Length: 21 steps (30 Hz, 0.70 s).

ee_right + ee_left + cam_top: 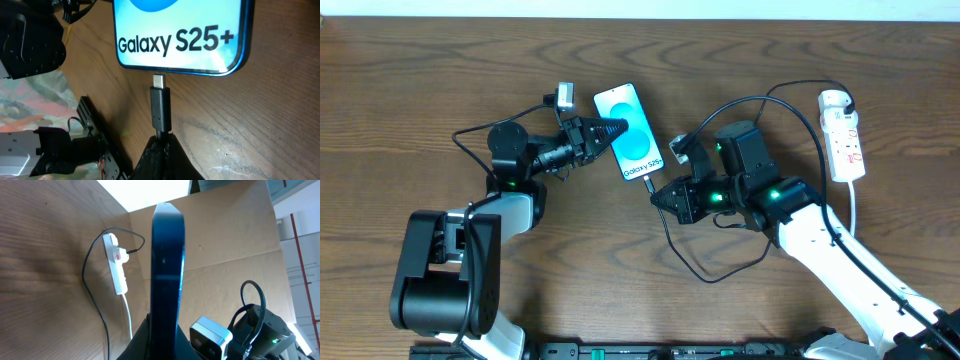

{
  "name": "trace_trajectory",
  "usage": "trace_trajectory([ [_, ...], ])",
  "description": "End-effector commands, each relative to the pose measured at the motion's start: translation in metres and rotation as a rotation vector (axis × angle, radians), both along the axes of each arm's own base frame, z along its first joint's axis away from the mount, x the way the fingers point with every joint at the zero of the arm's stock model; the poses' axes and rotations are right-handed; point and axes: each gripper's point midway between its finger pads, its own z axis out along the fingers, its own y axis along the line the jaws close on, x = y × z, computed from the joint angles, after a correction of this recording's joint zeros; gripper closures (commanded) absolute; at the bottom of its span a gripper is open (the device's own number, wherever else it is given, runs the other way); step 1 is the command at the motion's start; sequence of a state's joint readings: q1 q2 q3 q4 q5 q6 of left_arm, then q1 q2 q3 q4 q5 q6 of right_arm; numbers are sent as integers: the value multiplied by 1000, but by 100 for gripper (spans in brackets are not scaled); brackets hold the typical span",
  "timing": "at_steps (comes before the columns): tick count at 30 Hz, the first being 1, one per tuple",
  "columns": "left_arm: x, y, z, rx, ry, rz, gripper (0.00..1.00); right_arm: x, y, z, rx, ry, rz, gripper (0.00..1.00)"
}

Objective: Plug charger to phone and switch on socket

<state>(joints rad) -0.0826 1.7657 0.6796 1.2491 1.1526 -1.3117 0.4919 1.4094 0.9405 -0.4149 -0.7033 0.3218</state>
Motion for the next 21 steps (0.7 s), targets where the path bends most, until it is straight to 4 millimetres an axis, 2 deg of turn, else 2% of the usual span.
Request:
trace_trajectory([
  [1, 3, -1, 14, -8, -40, -4, 93, 1, 0, 3, 10, 2, 2, 99],
  [21, 3, -1, 14, -16, -19, -6, 92, 8, 2, 6, 25, 6, -34, 99],
])
